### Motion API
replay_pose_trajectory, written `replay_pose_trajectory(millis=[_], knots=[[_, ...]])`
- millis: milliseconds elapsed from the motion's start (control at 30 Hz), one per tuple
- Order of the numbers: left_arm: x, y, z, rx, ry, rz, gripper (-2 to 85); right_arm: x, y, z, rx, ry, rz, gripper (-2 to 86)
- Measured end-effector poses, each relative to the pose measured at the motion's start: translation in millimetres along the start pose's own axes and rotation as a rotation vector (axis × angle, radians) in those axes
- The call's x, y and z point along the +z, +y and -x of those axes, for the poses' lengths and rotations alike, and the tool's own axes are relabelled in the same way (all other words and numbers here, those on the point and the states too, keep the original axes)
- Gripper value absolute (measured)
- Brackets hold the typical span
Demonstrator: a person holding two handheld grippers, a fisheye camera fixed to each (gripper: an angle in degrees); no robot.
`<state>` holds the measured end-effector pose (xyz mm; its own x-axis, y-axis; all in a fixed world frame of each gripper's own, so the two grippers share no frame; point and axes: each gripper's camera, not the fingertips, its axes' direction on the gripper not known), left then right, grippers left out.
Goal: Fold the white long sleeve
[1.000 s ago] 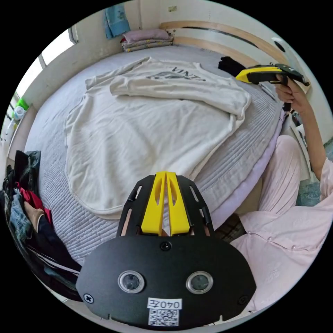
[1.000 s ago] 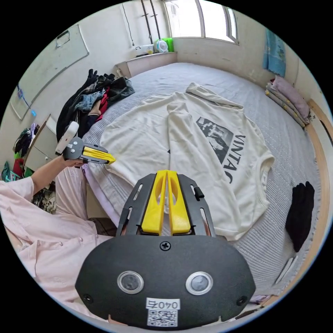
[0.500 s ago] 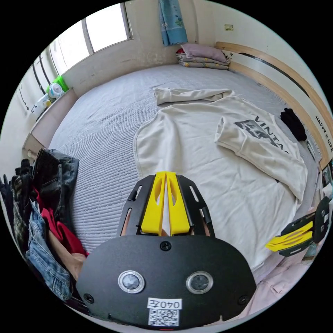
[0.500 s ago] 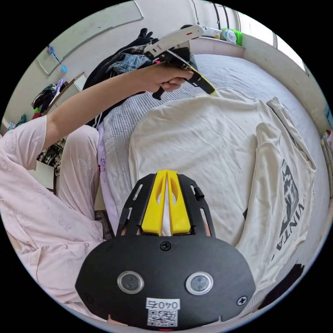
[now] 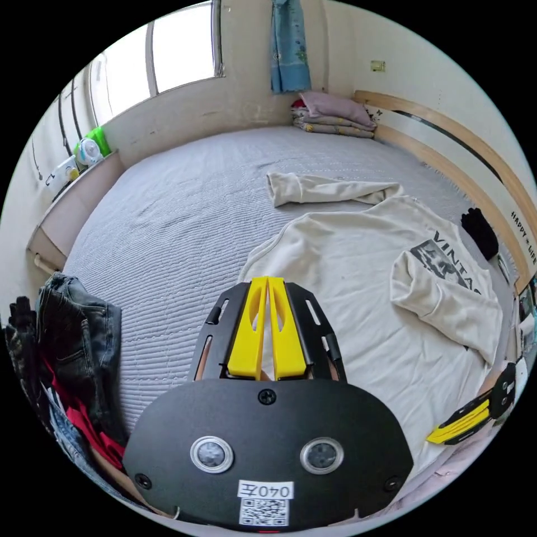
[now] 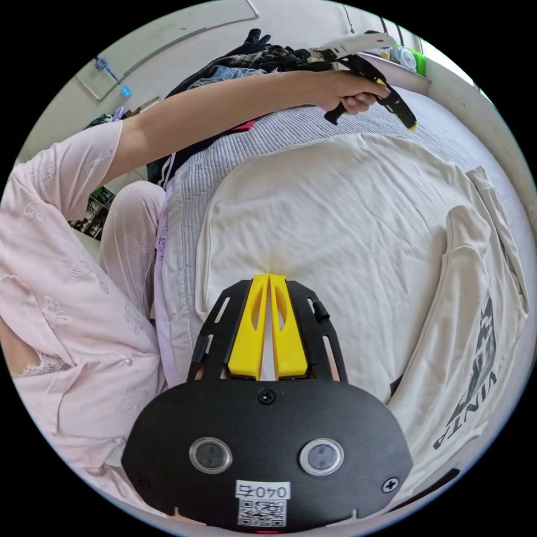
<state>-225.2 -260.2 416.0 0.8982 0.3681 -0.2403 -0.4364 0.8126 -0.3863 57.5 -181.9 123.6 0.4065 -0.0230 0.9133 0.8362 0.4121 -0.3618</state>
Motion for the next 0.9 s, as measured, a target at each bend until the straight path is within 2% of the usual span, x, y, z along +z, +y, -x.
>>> replay_pose_trajectory(millis=[100, 133, 200, 233, 267, 300, 433, 600, 667, 767, 900], knots=[[39.4, -8.4, 5.7, 0.023, -0.042, 0.093, -0.9, -12.5, 16.9, 4.4, -0.017, 0.02, -0.054, -0.9], [37.6, -8.8, 12.6, -0.004, -0.018, 0.073, -0.9, -25.1, 29.6, 8.7, -0.041, 0.061, -0.09, -0.9], [29.5, -10.8, 47.2, -0.181, 0.035, 0.073, -0.9, -51.4, 50.5, 8.9, -0.032, 0.139, -0.133, -1.0], [24.8, -9.7, 54.7, -0.242, -0.028, 0.06, -0.9, -72.0, 64.9, 3.4, -0.002, 0.19, -0.164, -1.0], [14.0, -7.9, 62.9, -0.293, -0.188, 0.025, -0.9, -92.1, 78.3, -7.0, 0.043, 0.241, -0.189, -1.0], [6.4, -8.1, 64.9, -0.26, -0.209, -0.014, -0.8, -101.3, 84.1, -14.0, 0.069, 0.267, -0.195, -1.0], [-1.7, -19.6, 57.6, -0.22, -0.1, -0.083, -0.7, -143.9, 104.5, -85.7, 0.263, 0.463, -0.215, -1.0], [2.2, -59.4, 51.5, -0.256, 0.076, -0.245, 1.2, -167.2, 94.1, -184.5, 0.468, 0.463, -0.291, -1.0], [12.8, -75.8, 56.7, -0.274, 0.152, -0.248, 3.2, -170.2, 92.2, -216.6, 0.552, 0.386, -0.351, -0.9], [36.9, -98.5, 65.8, -0.313, 0.188, -0.203, 5.2, -170.4, 96.1, -225.6, 0.545, 0.295, -0.427, -0.9], [70.5, -113.3, 74.3, -0.372, 0.138, -0.102, 5.7, -160.8, 96.2, -220.1, 0.506, 0.458, -0.31, -0.9]])
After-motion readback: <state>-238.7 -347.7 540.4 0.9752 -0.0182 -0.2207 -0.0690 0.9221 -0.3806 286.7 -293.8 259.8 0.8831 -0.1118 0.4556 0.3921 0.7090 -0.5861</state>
